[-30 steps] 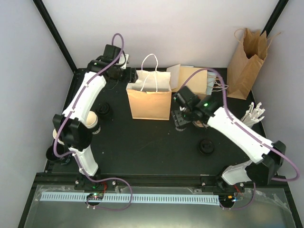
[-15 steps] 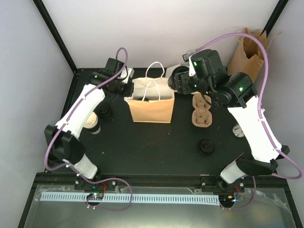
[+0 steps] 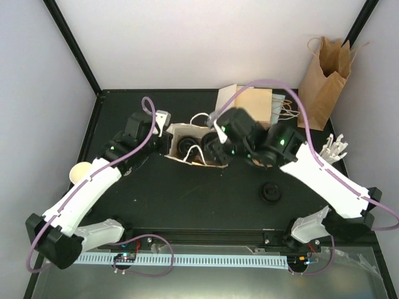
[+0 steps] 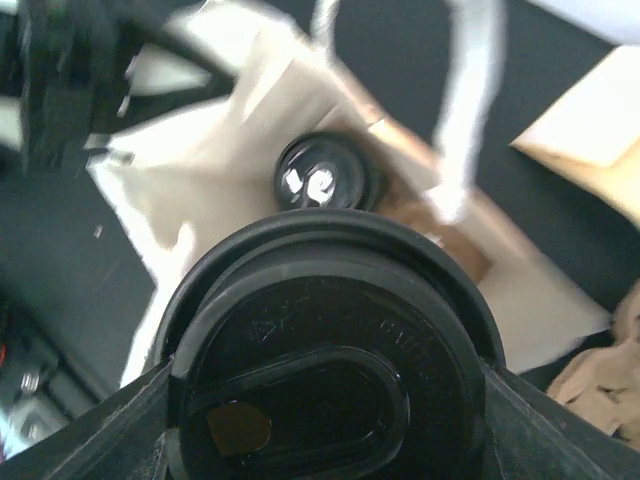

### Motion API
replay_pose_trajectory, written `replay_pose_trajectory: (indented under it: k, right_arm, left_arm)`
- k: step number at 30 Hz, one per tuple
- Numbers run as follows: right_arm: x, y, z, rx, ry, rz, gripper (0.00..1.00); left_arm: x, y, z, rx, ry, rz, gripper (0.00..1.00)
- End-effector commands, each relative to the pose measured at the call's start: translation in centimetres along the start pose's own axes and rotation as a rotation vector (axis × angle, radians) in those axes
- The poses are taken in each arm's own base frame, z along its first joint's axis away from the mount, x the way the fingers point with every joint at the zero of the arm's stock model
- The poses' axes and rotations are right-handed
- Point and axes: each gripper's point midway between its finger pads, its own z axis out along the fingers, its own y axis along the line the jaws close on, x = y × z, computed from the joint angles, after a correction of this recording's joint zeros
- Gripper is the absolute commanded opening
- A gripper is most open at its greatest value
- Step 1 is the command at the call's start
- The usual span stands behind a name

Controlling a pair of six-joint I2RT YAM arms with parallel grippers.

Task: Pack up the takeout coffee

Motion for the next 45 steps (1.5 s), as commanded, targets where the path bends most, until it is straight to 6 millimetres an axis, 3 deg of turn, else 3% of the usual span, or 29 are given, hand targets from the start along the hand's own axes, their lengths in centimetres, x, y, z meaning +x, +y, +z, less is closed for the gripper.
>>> replay_pose_trajectory:
  k: [1,5,9,12,20,24,26,29,32,34,37,40,45]
  right_arm:
    - [2.6,1.9,-1.1,-0.024,-0.049,-0.024,0.72]
    - [6.8,4.2,0.2,-0.019,-0.046,-0.113,0.71]
    - [9.5,4.4,1.8,0.081,-0.072,-0.204,0.71]
    - [10.2,3.9,3.3,0.161,-0.068,-0.259,0.71]
    - [11.2,1.2,5.3,0.422,0.056,-0.433,0.71]
    - [11.6,2.0,6.7,0.403,0.063,-0.400,0.70]
    - [11.5,1.9,7.2,0.396,0.056,-0.333,0.70]
    - [10.9,1.9,7.5,0.323,0.023,-0.208,0.70]
    - [9.8,2.4,6.9,0.279,-0.023,-0.147,0.70]
    - [9.3,1.9,6.2,0.305,-0.035,-0.137,0.70]
    - [9.5,1.2,5.8,0.335,-0.035,-0.157,0.70]
    - [10.0,0.4,5.8,0.361,-0.021,-0.166,0.70]
    - [9.0,-0.2,5.3,0.346,-0.051,-0.131,0.70]
  left_arm:
    - [-1.5,-1.7,-1.7,0.027,-0.165,-0.015,0.02]
    - [0.7,-2.8,-2.4,0.054,-0.204,-0.008,0.01]
    - [4.1,-4.2,-2.5,0.116,-0.205,-0.008,0.02]
    - [5.9,-4.9,-2.5,0.152,-0.206,-0.024,0.02]
    - [8.4,-6.4,-2.8,0.189,-0.094,-0.090,0.01]
    - [10.1,-7.6,-2.8,0.234,-0.044,-0.150,0.03]
    - [10.6,-8.2,-3.0,0.257,-0.018,-0.189,0.08]
    - [10.2,-8.6,-3.9,0.278,-0.017,-0.196,0.28]
    - [8.8,-8.5,-5.4,0.260,-0.047,-0.138,0.61]
    - [7.7,-7.5,-6.4,0.199,-0.063,-0.090,0.74]
    - [4.9,-7.1,-8.6,0.152,-0.117,-0.012,0.85]
    - [3.3,-7.5,-9.1,0.120,-0.111,0.092,0.87]
    - [3.4,-11.5,-8.2,0.277,-0.048,0.388,0.87]
